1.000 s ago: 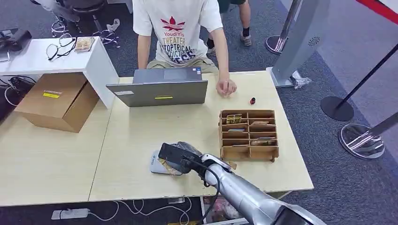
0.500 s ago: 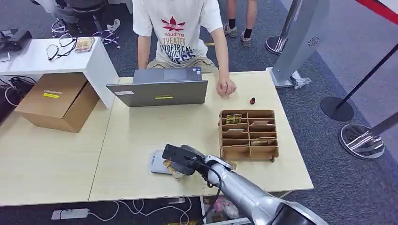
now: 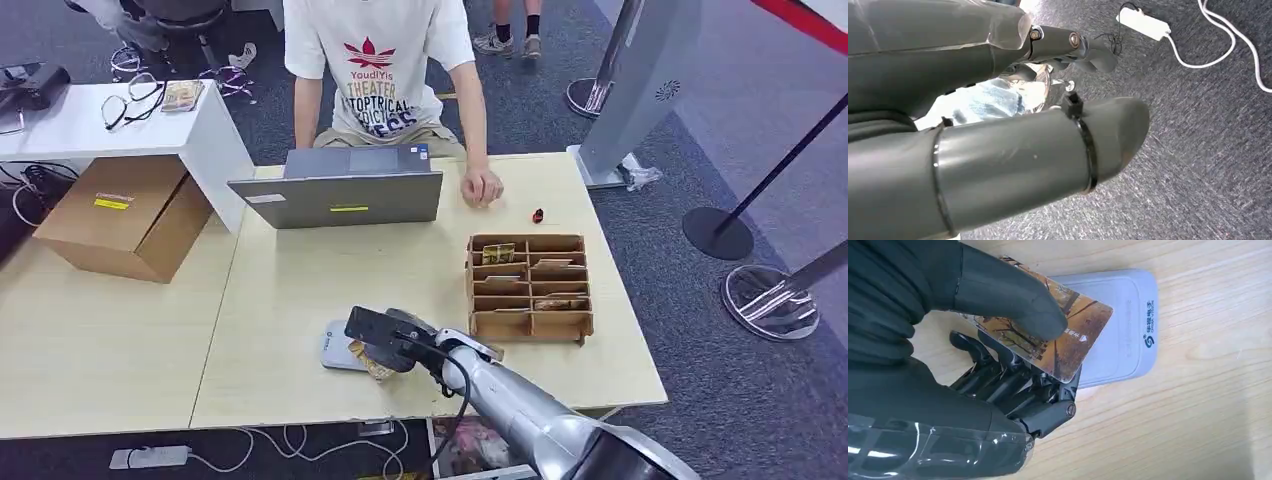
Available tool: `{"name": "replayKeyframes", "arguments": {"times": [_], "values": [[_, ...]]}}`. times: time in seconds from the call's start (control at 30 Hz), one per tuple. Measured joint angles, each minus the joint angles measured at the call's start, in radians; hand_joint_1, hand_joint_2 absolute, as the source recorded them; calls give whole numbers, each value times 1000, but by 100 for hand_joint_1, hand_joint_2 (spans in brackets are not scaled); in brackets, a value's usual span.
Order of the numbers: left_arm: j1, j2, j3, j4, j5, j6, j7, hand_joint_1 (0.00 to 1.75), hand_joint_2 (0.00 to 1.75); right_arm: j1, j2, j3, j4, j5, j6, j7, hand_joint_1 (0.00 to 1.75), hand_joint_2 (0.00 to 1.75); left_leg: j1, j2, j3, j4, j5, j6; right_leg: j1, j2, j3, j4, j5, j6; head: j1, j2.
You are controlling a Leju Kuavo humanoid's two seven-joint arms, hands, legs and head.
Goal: Pass the card to the sensor for recognition and then transmit it.
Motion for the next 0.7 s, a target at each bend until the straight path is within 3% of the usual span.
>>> {"name": "replayKeyframes", "arguments": {"times": [0.5, 0.7], "values": [[1, 3, 0, 0, 11, -1, 0, 0, 0, 0, -4, -34, -27, -84, -1, -64, 175, 175, 0, 0, 0, 0, 0, 0, 0, 0, 0, 0, 0, 0, 0, 0], [1, 4, 0, 0, 21, -1, 0, 0, 0, 6, -21, -84, -133, -159, 4, -91, 175, 175, 0, 0, -1, 0, 0, 0, 0, 1, -1, 0, 0, 0, 0, 0]]}}
